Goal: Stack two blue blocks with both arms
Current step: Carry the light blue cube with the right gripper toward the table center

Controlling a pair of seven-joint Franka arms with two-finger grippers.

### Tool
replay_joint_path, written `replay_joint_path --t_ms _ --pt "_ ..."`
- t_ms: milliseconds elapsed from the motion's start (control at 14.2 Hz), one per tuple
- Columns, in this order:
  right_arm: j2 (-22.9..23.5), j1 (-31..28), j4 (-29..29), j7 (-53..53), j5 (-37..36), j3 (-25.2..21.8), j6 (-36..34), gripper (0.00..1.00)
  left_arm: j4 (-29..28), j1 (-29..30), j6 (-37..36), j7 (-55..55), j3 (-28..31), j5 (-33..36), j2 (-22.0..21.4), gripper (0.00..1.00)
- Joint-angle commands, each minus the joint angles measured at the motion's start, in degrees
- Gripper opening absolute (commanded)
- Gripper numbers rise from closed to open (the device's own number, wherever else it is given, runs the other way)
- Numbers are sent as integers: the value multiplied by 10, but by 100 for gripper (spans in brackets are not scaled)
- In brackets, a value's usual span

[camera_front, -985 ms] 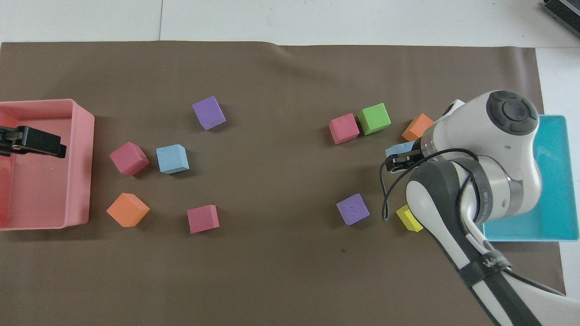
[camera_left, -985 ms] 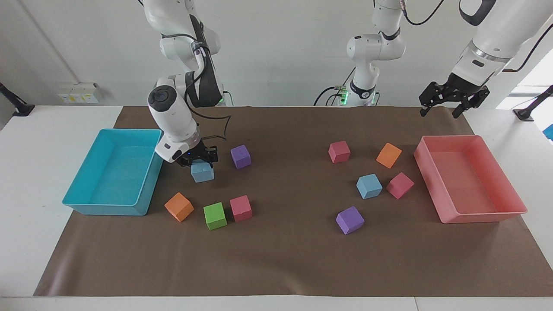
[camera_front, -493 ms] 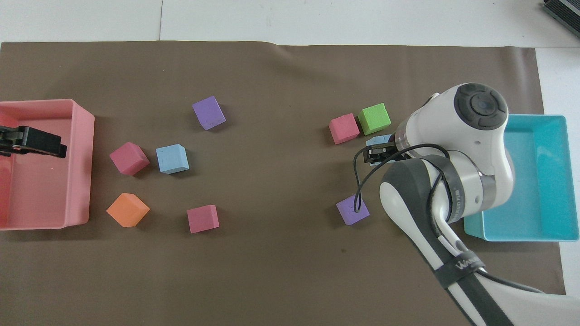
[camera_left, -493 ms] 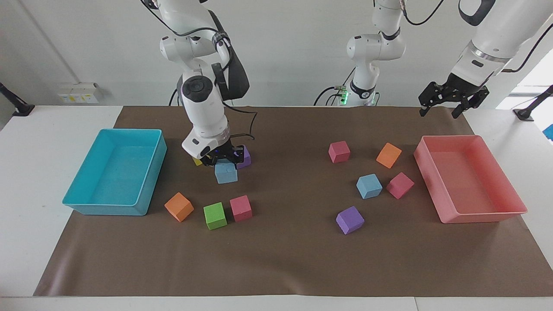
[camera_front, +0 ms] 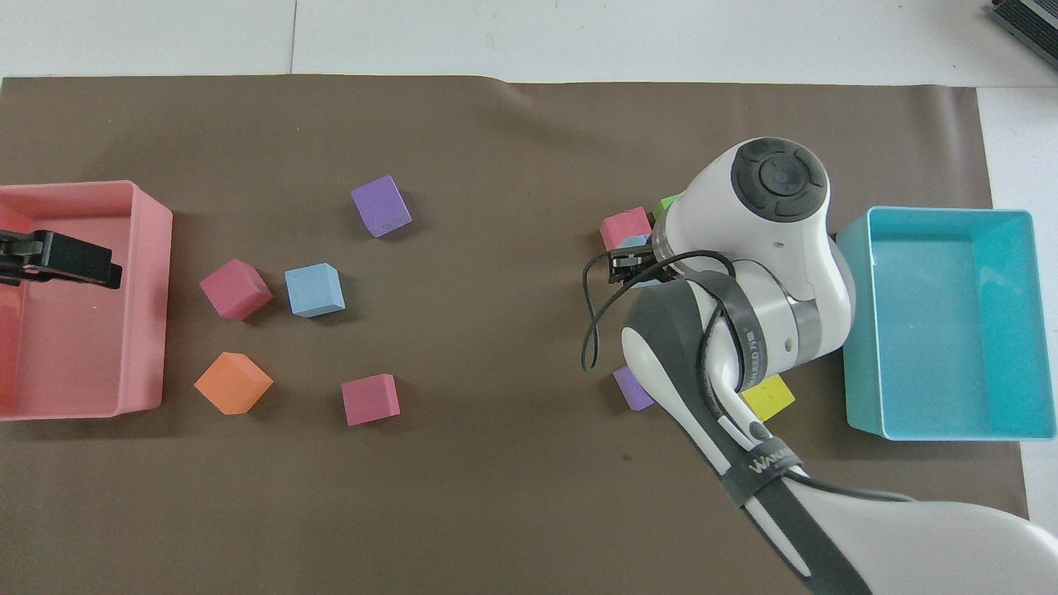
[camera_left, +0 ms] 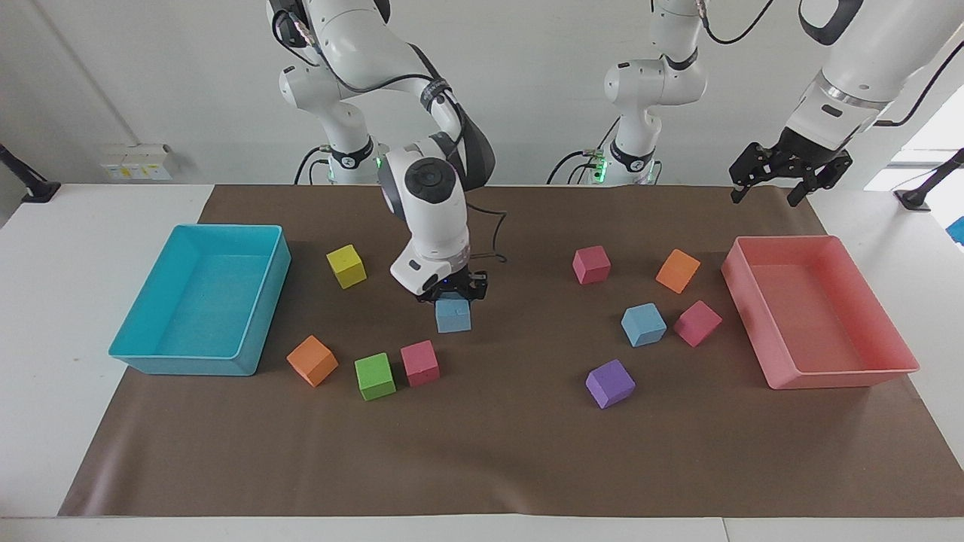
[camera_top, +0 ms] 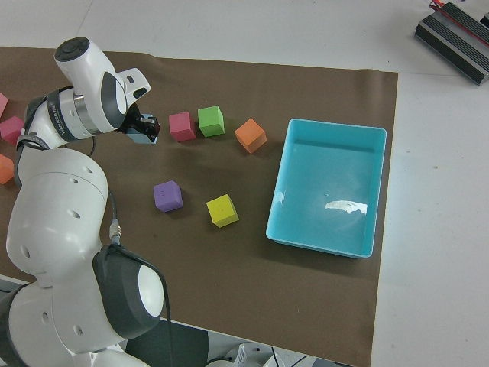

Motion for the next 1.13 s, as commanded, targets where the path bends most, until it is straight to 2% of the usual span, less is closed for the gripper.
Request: replay_joint_path --t_ms 0,422,1056 --pt "42 20 42 31 -5 -1 -2 0 -18 6 17 9 -4 4 -14 100" --pt "77 62 43 94 -4 -1 56 0 -24 7 25 16 -4 4 -13 100" --pt "72 75 7 103 3 0 92 0 -25 9 51 9 -4 5 -5 100"
